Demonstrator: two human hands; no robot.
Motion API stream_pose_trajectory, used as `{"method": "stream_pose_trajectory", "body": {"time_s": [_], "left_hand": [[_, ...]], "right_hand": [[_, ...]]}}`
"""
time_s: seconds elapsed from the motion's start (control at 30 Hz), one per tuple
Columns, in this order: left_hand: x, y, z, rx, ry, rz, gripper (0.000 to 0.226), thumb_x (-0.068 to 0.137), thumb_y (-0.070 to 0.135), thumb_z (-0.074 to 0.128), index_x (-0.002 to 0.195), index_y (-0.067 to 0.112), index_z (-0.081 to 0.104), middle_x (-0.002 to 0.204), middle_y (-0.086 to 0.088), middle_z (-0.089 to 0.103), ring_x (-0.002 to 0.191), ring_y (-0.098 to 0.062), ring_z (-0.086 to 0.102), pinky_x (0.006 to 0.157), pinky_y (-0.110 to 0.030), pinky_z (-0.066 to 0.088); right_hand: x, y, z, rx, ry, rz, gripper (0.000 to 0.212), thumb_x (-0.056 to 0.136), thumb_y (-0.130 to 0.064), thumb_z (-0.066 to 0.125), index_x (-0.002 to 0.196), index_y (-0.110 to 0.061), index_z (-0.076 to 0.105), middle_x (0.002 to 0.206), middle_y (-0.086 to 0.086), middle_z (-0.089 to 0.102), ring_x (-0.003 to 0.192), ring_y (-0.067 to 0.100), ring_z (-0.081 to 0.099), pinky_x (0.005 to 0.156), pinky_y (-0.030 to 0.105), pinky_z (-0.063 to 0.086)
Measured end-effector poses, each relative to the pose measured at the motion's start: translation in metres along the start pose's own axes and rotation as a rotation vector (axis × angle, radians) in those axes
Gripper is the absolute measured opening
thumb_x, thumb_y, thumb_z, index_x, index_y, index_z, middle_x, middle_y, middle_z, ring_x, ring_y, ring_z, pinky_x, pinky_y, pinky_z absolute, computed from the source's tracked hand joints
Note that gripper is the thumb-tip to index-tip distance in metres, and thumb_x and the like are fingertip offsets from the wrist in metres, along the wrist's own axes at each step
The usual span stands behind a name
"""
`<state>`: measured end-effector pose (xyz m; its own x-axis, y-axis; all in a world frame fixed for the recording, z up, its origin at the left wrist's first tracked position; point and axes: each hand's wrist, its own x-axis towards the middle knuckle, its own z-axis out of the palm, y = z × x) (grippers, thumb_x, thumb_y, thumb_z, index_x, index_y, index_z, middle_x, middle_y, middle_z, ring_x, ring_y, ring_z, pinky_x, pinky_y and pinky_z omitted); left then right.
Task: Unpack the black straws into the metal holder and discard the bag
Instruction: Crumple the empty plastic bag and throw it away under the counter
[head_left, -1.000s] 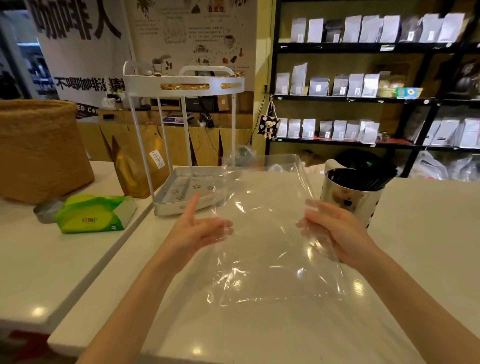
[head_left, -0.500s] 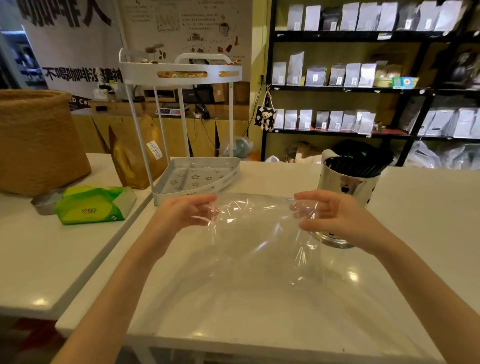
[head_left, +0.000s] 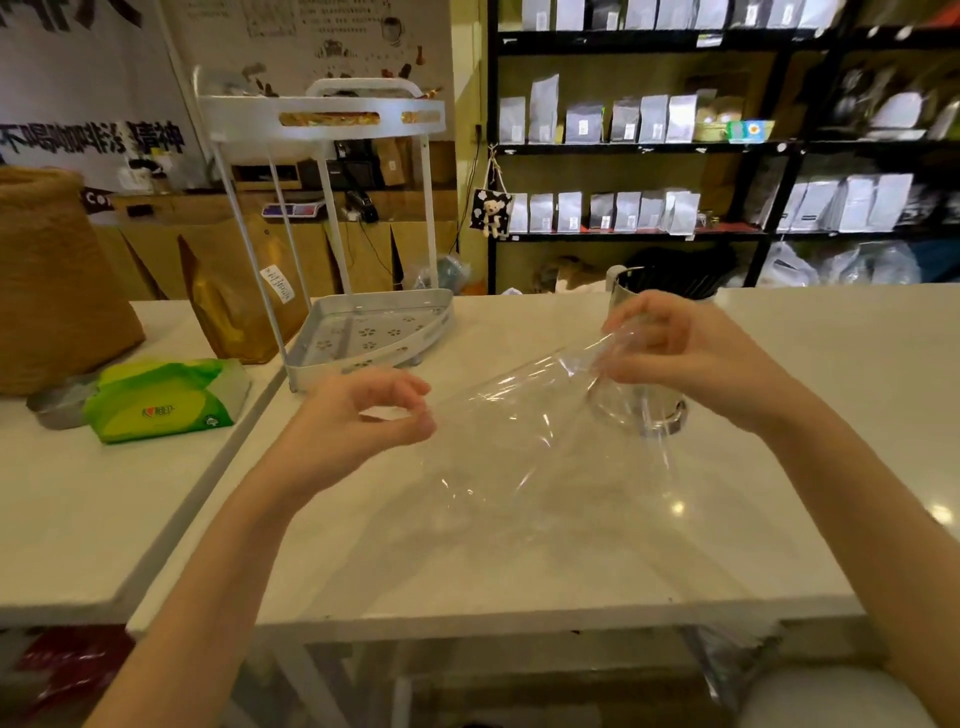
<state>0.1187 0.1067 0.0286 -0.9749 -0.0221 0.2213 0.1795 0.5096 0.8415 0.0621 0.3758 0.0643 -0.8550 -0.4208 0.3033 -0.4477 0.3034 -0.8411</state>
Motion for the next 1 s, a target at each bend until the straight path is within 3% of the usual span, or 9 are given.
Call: {"method": "stream_pose_trajectory", "body": {"time_s": [0.1,0.23,0.37,0.47,0.57,0.67,0.8,0.93,1.0], "left_hand": [[-0.012,0.001,-0.008,-0.272,-0.149,-0.026,0.015,0.055,0.027,0.077,0.066,0.019,0.071,0.077,-0.005,0.076,0.075,-0.015,0.071,0.067,-0.024,0.055],[-0.038,-0.011,-0.009,-0.408,-0.253,-0.069,0.049,0.034,0.046,0.087,0.073,0.019,0.072,0.071,-0.011,0.074,0.063,-0.018,0.071,0.054,-0.022,0.056],[-0.075,-0.014,0.008,-0.363,-0.548,-0.215,0.055,0.053,0.024,0.082,0.106,0.021,0.065,0.070,-0.008,0.073,0.063,-0.019,0.068,0.058,-0.025,0.055],[-0.107,-0.021,0.039,-0.266,-0.718,-0.235,0.027,0.067,0.023,0.074,0.092,0.013,0.068,0.066,0.004,0.071,0.059,-0.009,0.065,0.060,-0.019,0.049],[-0.137,-0.038,0.071,-0.275,-0.746,-0.311,0.005,0.072,0.019,0.074,0.073,0.024,0.071,0.059,0.013,0.068,0.056,-0.001,0.060,0.058,-0.014,0.044],[-0.162,-0.063,0.092,-0.346,-0.766,-0.437,0.018,0.076,0.013,0.070,0.065,0.027,0.070,0.057,0.013,0.067,0.055,0.000,0.059,0.057,-0.015,0.044],[-0.204,-0.109,0.124,-0.446,-0.731,-0.643,0.007,0.064,0.020,0.076,0.069,0.021,0.071,0.064,0.008,0.072,0.062,-0.002,0.065,0.059,-0.014,0.049],[-0.238,-0.163,0.157,-0.576,-0.628,-0.963,0.020,0.058,0.021,0.081,0.076,0.017,0.073,0.076,0.002,0.075,0.070,-0.010,0.071,0.063,-0.024,0.055],[-0.247,-0.185,0.171,-0.619,-0.540,-1.091,0.033,0.045,0.026,0.087,0.073,0.017,0.072,0.076,0.001,0.074,0.070,-0.013,0.070,0.064,-0.028,0.058]], "right_hand": [[-0.006,-0.009,-0.009,0.093,0.008,-0.013,0.042,0.063,-0.014,0.075,0.103,-0.018,0.061,0.074,0.009,0.074,0.068,0.016,0.070,0.063,0.023,0.054],[-0.014,-0.006,-0.008,0.140,-0.059,0.075,0.042,0.066,-0.012,0.074,0.106,-0.021,0.064,0.067,0.000,0.073,0.062,0.009,0.068,0.055,0.017,0.052],[-0.025,0.015,0.010,0.203,-0.235,0.250,0.033,0.076,-0.002,0.067,0.105,-0.017,0.064,0.066,0.001,0.072,0.061,0.009,0.067,0.054,0.020,0.053],[-0.045,0.033,0.028,0.209,-0.341,0.334,0.034,0.077,-0.001,0.066,0.108,-0.014,0.064,0.069,0.001,0.070,0.065,0.012,0.064,0.059,0.026,0.050],[-0.073,0.050,0.043,0.275,-0.390,0.365,0.028,0.080,-0.006,0.064,0.105,-0.018,0.065,0.078,-0.003,0.072,0.071,0.008,0.066,0.067,0.016,0.052],[-0.105,0.069,0.059,0.391,-0.385,0.457,0.021,0.083,-0.031,0.052,0.095,-0.027,0.068,0.084,-0.016,0.073,0.079,-0.002,0.067,0.070,0.010,0.048],[-0.160,0.113,0.093,1.024,-0.368,0.795,0.044,0.085,-0.036,0.043,0.094,-0.007,0.074,0.093,0.009,0.075,0.081,0.018,0.072,0.073,0.027,0.057],[-0.207,0.183,0.139,1.039,-0.282,1.091,0.051,0.091,-0.045,0.035,0.110,-0.009,0.065,0.102,0.015,0.071,0.094,0.029,0.069,0.090,0.045,0.050],[-0.223,0.219,0.161,1.001,-0.293,1.216,0.068,0.086,-0.061,0.033,0.120,-0.007,0.056,0.109,0.019,0.067,0.099,0.034,0.064,0.100,0.051,0.040]]}}
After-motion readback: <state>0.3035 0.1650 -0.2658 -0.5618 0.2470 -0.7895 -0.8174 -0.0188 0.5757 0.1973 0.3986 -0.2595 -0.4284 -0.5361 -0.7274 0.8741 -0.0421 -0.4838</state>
